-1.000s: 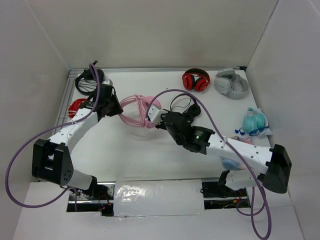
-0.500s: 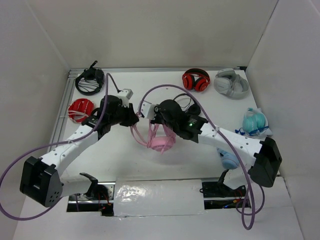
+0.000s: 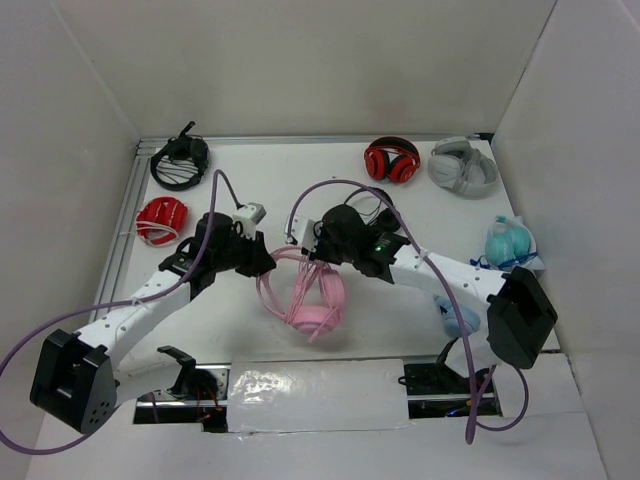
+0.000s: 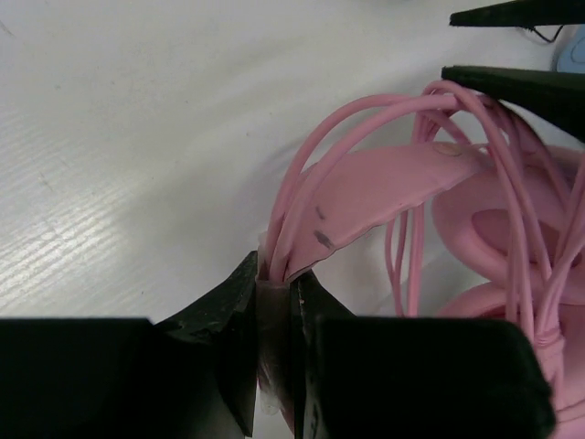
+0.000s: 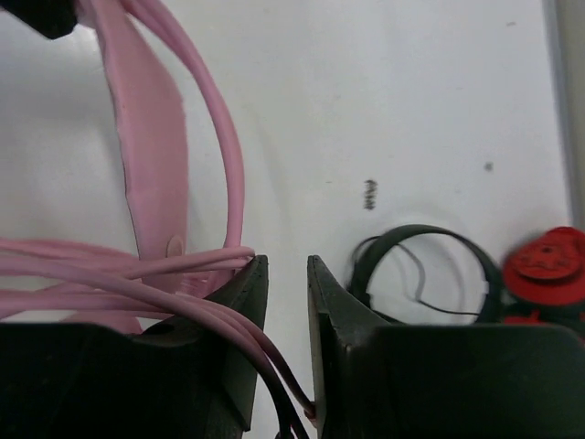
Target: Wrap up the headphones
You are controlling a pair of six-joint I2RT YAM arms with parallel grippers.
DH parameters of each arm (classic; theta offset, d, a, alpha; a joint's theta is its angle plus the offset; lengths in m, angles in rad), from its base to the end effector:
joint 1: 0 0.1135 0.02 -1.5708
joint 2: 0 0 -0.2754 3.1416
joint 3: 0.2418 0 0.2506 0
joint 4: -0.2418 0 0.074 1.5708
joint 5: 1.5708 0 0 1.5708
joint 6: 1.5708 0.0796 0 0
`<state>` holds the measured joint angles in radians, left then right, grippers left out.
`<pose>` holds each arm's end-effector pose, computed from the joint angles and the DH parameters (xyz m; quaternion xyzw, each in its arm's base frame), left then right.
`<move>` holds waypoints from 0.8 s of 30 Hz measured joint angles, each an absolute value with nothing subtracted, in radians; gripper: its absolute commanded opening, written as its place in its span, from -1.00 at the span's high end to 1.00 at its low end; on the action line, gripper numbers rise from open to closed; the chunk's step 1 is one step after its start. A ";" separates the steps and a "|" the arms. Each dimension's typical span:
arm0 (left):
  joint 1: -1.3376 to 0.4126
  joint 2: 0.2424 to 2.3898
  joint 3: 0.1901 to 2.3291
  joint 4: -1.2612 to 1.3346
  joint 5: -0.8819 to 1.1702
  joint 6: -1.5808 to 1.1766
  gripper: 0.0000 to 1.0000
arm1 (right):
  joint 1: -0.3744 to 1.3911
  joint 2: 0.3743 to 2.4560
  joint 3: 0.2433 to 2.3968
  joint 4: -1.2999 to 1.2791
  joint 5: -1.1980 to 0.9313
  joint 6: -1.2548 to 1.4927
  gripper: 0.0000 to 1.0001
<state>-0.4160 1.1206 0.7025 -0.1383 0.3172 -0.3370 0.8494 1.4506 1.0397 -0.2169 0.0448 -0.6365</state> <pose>0.2405 -0.1334 0.2385 0.1107 0.8594 -0.3047 0.3953 0.2393 0.2666 0.2546 -0.5950 0.6628 0.0284 0.4537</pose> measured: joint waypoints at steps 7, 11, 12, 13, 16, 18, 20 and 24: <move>-0.418 1.117 0.683 -0.159 0.344 -0.308 1.00 | 0.834 1.448 1.006 -0.220 -0.065 -0.567 0.04; -0.418 1.114 0.682 -0.164 0.347 -0.290 1.00 | 0.821 1.448 1.006 -0.220 -0.078 -0.543 -0.17; -0.418 1.114 0.682 -0.165 0.347 -0.287 1.00 | 0.817 1.446 1.006 -0.221 -0.084 -0.538 -0.21; -0.418 1.114 0.682 -0.166 0.347 -0.286 1.00 | 0.814 1.446 1.006 -0.221 -0.087 -0.533 -0.22; -0.421 1.113 0.683 -0.171 0.347 -0.286 1.00 | 0.795 1.436 1.005 -0.220 -0.098 -0.515 -0.43; -0.423 1.113 0.683 -0.170 0.352 -0.286 1.00 | 0.781 1.424 1.005 -0.217 -0.114 -0.506 -0.44; -0.426 1.110 0.683 -0.166 0.357 -0.287 1.00 | 0.770 1.407 1.005 -0.212 -0.128 -0.495 -0.46; -0.427 1.107 0.691 -0.163 0.361 -0.287 1.00 | 0.745 1.364 0.998 -0.196 -0.163 -0.483 -0.55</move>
